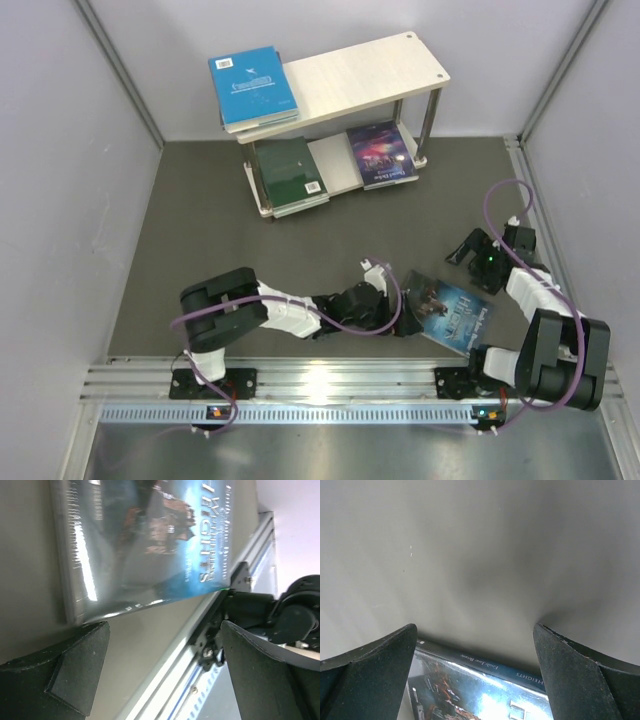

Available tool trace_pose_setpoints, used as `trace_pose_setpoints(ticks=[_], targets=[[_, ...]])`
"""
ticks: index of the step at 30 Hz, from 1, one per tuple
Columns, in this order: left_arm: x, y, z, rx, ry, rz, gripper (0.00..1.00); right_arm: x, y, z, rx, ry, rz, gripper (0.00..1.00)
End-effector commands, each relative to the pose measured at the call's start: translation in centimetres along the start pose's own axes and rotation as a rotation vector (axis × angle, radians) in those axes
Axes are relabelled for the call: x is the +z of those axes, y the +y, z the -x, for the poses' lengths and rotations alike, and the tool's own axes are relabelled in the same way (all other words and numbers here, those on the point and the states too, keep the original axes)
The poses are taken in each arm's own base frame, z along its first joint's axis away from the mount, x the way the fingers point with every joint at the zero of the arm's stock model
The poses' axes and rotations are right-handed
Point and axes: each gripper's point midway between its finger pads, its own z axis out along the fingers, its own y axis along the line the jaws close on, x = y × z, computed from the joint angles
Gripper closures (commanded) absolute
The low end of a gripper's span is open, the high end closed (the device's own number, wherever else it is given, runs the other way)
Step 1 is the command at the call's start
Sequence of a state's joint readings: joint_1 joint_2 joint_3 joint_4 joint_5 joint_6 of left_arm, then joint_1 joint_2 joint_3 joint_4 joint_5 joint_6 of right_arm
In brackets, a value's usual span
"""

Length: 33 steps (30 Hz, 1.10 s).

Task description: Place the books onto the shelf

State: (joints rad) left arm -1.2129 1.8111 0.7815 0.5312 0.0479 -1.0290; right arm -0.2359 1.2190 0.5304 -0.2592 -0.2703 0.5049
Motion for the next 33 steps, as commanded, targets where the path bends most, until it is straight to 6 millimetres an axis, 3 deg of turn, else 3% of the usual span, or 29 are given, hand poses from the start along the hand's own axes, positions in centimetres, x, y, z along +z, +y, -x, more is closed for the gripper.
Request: trace_pose_setpoints(ticks=[1, 5, 10, 13, 14, 15, 17, 20, 24, 28, 29, 30, 31, 32, 33], targets=[[1.3, -0.9, -0.9, -0.079, 0.025, -0.027, 0.02, 0.6, -1.0, -0.9, -0.024, 0.020, -0.033, 0.00], [2.2, 0.7, -0.7, -0.109, 0.004, 0.061, 0.02, 1.2, -0.7, -2.2, -0.023, 0.064, -0.011, 0.00], [2.3, 4.2, 3.6, -0.140, -0.107, 0.172, 0.02, 1.9, 0.9, -6.1, -0.026, 0.188, 0.081, 0.00], [2.1, 8.1, 6.8, -0.197, -0.109, 0.201, 0.02, 2.0, 2.1, -8.6, -0.042, 0.253, 0.135, 0.00], [2.1, 8.0, 6.6, -0.192, -0.098, 0.195, 0.02, 2.0, 2.1, -8.9, -0.031, 0.263, 0.137, 0.00], [1.8, 9.6, 8.0, -0.211, -0.118, 0.215, 0.03, 1.9, 2.9, -9.6, -0.043, 0.279, 0.160, 0.00], [1.3, 10.9, 8.8, -0.209, -0.115, 0.226, 0.03, 1.6, 3.5, -10.9, -0.057, 0.304, 0.180, 0.00], [-0.4, 13.2, 11.1, -0.225, -0.152, 0.260, 0.03, 0.8, 6.0, -13.4, -0.086, 0.350, 0.250, 0.00], [-3.0, 14.8, 12.5, -0.249, -0.195, 0.278, 0.03, 0.3, 7.4, -14.8, -0.079, 0.386, 0.293, 0.00], [-5.9, 15.8, 13.3, -0.239, -0.213, 0.337, 0.03, 0.7, 8.5, -14.3, -0.115, 0.363, 0.301, 0.00], [-7.2, 14.9, 14.7, -0.213, -0.265, 0.350, 0.03, 0.7, 7.9, -14.4, -0.136, 0.371, 0.274, 0.00], [-8.2, 14.8, 14.8, -0.198, -0.275, 0.379, 0.03, 1.0, 7.5, -14.0, -0.150, 0.355, 0.242, 0.00], [-9.6, 15.8, 13.5, -0.183, -0.245, 0.466, 0.03, 1.1, 7.8, -13.4, -0.167, 0.337, 0.235, 0.00], [-11.1, 14.0, 14.3, -0.154, -0.287, 0.459, 0.03, 1.1, 7.3, -13.1, -0.188, 0.334, 0.212, 0.00], [-12.3, 14.4, 13.9, -0.142, -0.299, 0.505, 0.03, 1.2, 7.3, -12.3, -0.195, 0.306, 0.195, 0.00]])
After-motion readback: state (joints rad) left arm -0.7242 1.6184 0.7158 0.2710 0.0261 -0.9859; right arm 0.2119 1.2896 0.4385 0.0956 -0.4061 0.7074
